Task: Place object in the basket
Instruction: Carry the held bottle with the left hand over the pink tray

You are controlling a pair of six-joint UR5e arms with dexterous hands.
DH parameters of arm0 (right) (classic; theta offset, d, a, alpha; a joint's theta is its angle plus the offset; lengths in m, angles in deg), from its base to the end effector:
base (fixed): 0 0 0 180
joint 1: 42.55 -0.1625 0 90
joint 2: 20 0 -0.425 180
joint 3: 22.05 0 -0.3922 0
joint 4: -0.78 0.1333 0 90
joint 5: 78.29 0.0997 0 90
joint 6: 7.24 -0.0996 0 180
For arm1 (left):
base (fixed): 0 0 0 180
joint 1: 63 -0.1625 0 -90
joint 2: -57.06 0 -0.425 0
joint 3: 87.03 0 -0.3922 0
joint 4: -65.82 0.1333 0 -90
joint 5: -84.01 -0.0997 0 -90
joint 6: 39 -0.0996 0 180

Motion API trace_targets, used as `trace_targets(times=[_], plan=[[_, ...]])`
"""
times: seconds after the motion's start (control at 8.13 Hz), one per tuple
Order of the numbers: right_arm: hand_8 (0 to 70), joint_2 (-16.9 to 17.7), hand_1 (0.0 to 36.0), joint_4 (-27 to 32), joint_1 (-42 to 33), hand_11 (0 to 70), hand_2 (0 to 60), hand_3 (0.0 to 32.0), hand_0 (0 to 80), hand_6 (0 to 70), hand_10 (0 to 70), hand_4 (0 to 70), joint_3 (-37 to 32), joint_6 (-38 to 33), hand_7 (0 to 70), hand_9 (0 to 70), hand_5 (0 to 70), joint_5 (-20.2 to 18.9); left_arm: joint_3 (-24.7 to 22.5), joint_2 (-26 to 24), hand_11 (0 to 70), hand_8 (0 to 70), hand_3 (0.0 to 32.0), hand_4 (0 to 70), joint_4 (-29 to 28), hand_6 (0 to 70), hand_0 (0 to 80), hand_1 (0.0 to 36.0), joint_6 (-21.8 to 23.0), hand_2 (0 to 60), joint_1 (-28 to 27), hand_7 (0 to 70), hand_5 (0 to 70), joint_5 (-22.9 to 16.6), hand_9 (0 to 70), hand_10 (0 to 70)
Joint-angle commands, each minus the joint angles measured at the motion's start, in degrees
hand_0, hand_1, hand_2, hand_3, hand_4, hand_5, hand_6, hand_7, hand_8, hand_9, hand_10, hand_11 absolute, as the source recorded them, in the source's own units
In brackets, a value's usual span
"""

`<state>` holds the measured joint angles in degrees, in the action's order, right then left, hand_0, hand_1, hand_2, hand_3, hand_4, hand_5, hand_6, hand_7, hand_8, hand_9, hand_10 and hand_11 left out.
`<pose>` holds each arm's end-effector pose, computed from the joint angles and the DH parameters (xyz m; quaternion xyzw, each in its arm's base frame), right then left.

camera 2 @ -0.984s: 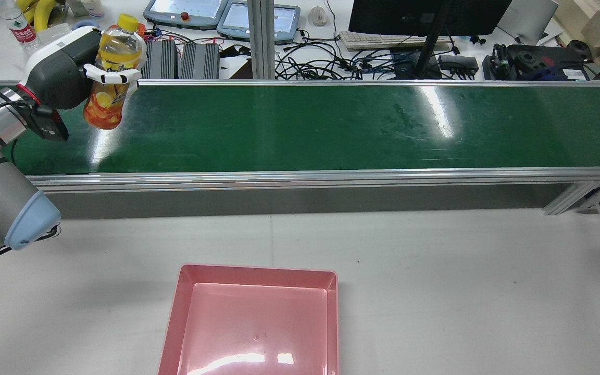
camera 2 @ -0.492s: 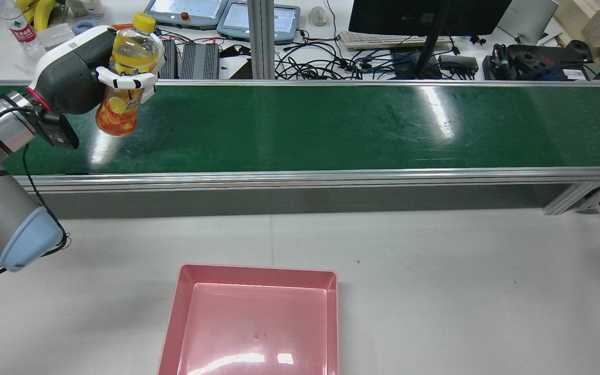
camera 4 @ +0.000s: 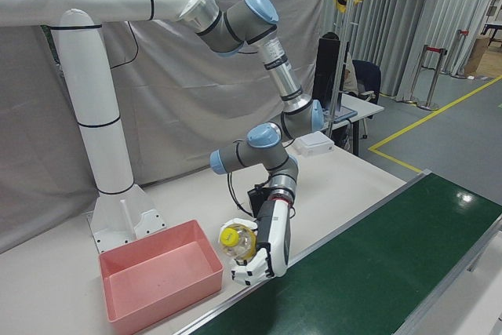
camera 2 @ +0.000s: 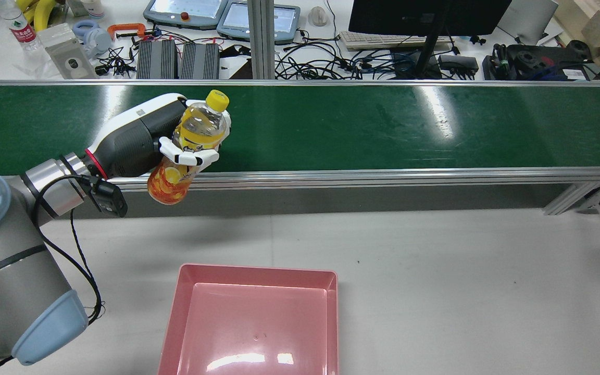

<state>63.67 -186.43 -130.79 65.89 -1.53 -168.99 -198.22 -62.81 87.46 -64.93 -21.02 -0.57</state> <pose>0.1157 -0.5361 0.6604 0.0193 -0.6885 0.7232 0.0514 0.3457 -0.5031 0.2641 -0.1418 0.8511 -0.4271 0.2704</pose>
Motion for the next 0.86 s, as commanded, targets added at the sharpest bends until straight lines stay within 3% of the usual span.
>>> trace_targets(times=[0.0, 0.37, 0.49, 0.61, 0.74], plan=[[0.0, 0.0, 0.0, 0.0, 0.0, 0.0, 0.0, 0.0, 0.0, 0.0, 0.0, 0.0, 0.0, 0.0, 0.0, 0.0, 0.0, 0.0, -3.1, -0.1, 70.0, 59.6, 0.0, 37.7, 4.3, 44.5, 49.5, 31.3, -5.3, 60.0, -10.2, 59.3, 57.1, 0.3, 70.0, 67.1], [0.0, 0.0, 0.0, 0.0, 0.0, 0.0, 0.0, 0.0, 0.0, 0.0, 0.0, 0.0, 0.0, 0.0, 0.0, 0.0, 0.0, 0.0, -7.4, -4.2, 70.0, 56.7, 0.0, 37.3, 15.9, 42.4, 47.9, 27.4, -10.9, 60.0, -14.3, 59.5, 52.5, -0.7, 70.0, 64.6], [0.0, 0.0, 0.0, 0.0, 0.0, 0.0, 0.0, 0.0, 0.0, 0.0, 0.0, 0.0, 0.0, 0.0, 0.0, 0.0, 0.0, 0.0, -8.8, -4.2, 70.0, 51.4, 0.0, 34.9, 16.1, 37.4, 48.1, 23.8, -10.9, 60.0, -14.2, 53.2, 47.5, -1.2, 70.0, 58.3], [0.0, 0.0, 0.0, 0.0, 0.0, 0.0, 0.0, 0.0, 0.0, 0.0, 0.0, 0.0, 0.0, 0.0, 0.0, 0.0, 0.0, 0.0, -9.7, -4.1, 58.8, 33.0, 0.0, 25.0, 16.1, 17.9, 47.5, 15.8, -10.9, 39.0, -14.2, 34.7, 30.2, -1.3, 48.7, 41.2], [0.0, 0.0, 0.0, 0.0, 0.0, 0.0, 0.0, 0.0, 0.0, 0.0, 0.0, 0.0, 0.0, 0.0, 0.0, 0.0, 0.0, 0.0, -10.1, -4.1, 46.0, 18.9, 0.0, 13.5, 16.0, 8.2, 48.1, 11.2, -10.9, 6.0, -14.2, 22.2, 19.9, -2.0, 30.8, 31.3]])
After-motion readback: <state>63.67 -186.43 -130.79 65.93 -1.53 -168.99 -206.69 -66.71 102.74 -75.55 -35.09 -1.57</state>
